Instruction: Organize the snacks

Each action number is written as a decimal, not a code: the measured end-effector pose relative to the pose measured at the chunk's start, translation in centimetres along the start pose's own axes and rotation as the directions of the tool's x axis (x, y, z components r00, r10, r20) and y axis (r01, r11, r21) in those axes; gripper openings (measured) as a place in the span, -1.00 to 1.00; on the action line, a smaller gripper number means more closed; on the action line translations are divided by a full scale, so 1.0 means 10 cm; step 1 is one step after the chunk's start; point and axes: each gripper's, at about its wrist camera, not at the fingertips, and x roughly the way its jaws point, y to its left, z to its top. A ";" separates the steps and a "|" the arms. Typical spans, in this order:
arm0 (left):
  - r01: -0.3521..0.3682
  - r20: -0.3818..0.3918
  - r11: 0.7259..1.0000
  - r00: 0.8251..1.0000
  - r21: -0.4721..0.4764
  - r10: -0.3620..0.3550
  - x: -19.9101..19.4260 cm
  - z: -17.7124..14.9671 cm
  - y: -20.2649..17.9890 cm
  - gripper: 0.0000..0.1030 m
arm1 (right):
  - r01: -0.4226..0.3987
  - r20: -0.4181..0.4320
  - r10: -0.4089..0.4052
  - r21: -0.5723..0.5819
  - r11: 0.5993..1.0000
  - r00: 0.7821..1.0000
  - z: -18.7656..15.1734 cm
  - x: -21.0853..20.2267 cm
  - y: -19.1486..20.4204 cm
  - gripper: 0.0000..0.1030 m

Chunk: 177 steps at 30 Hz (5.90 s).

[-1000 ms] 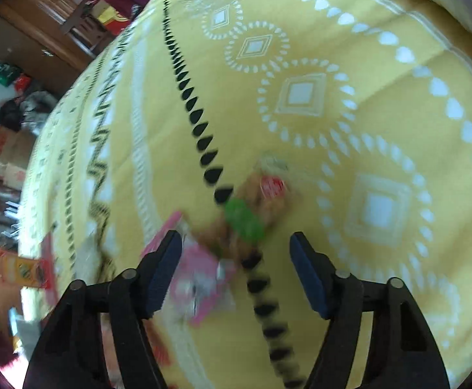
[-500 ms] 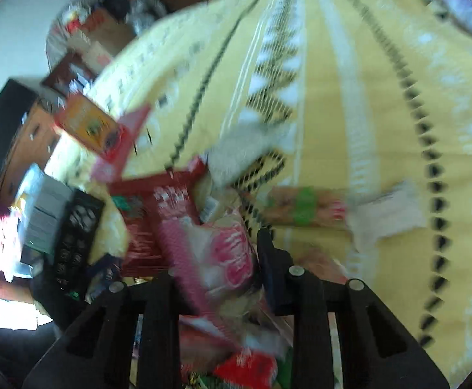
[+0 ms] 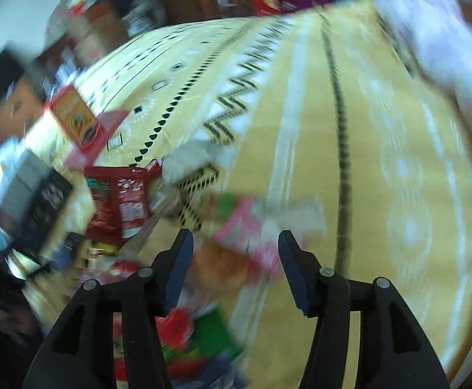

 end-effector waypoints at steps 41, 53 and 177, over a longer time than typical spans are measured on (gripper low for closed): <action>0.134 -0.414 0.923 0.910 0.362 0.030 2.21 1.07 -0.60 0.80 | -0.365 0.369 0.206 0.436 0.823 0.906 -0.44 0.14 -0.43 -0.43; 0.072 -0.319 0.930 0.947 0.362 0.051 2.02 1.05 -0.66 -0.20 | -0.196 0.220 0.110 0.422 0.885 0.969 -0.36 0.31 -0.29 0.17; -0.340 0.089 0.818 0.901 -0.465 0.425 -2.47 0.60 3.60 -0.14 | -0.518 0.098 0.563 -0.292 0.804 0.820 1.62 -0.26 5.52 0.30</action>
